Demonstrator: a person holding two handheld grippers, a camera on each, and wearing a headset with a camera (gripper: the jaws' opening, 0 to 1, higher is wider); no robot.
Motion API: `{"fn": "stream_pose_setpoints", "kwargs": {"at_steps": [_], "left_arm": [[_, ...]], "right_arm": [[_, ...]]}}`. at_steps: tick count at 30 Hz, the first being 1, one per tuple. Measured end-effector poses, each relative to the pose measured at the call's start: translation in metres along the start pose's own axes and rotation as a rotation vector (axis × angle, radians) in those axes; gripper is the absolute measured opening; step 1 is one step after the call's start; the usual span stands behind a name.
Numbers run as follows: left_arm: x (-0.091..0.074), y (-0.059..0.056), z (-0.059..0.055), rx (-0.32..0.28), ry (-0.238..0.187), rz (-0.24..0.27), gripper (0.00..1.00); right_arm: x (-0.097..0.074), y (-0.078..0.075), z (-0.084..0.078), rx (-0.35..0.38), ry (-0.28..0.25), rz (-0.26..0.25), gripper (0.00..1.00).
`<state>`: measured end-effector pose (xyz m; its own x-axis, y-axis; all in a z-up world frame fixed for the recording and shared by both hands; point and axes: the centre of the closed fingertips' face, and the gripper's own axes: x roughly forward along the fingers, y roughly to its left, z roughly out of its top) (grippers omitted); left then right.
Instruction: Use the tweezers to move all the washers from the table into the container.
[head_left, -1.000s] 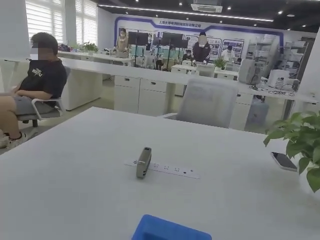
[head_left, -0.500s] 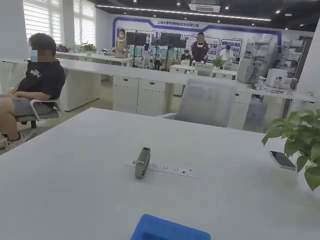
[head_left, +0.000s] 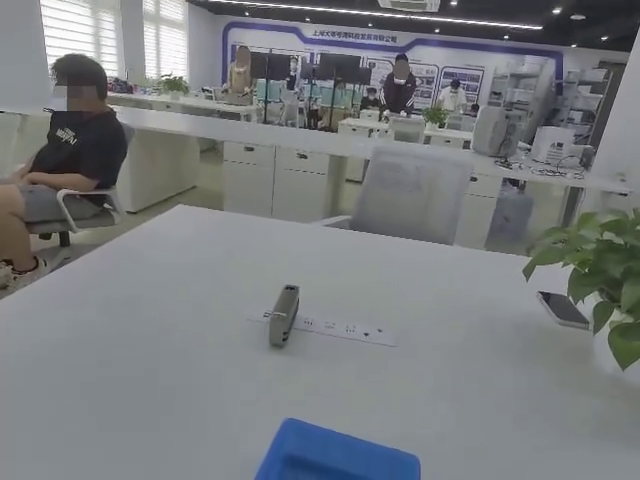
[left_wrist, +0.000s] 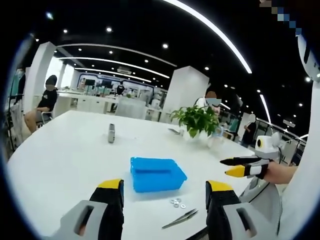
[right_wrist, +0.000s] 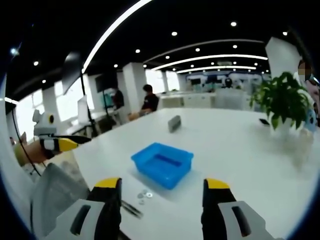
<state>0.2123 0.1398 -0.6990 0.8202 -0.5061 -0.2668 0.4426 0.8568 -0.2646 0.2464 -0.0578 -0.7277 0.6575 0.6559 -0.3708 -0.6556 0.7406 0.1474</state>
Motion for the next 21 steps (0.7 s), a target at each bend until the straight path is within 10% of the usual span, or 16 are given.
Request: {"fn": "stream_pose_setpoints", "kwargs": {"at_steps": [6, 21], "left_arm": [[0.013, -0.002, -0.03, 0.115, 0.189, -0.072, 0.56], [0.041, -0.005, -0.086, 0.23, 0.466, -0.274, 0.28]], "right_arm": [[0.01, 0.005, -0.006, -0.035, 0.042, 0.048, 0.53], [0.035, 0.031, -0.04, -0.149, 0.208, 0.251, 0.28]]}}
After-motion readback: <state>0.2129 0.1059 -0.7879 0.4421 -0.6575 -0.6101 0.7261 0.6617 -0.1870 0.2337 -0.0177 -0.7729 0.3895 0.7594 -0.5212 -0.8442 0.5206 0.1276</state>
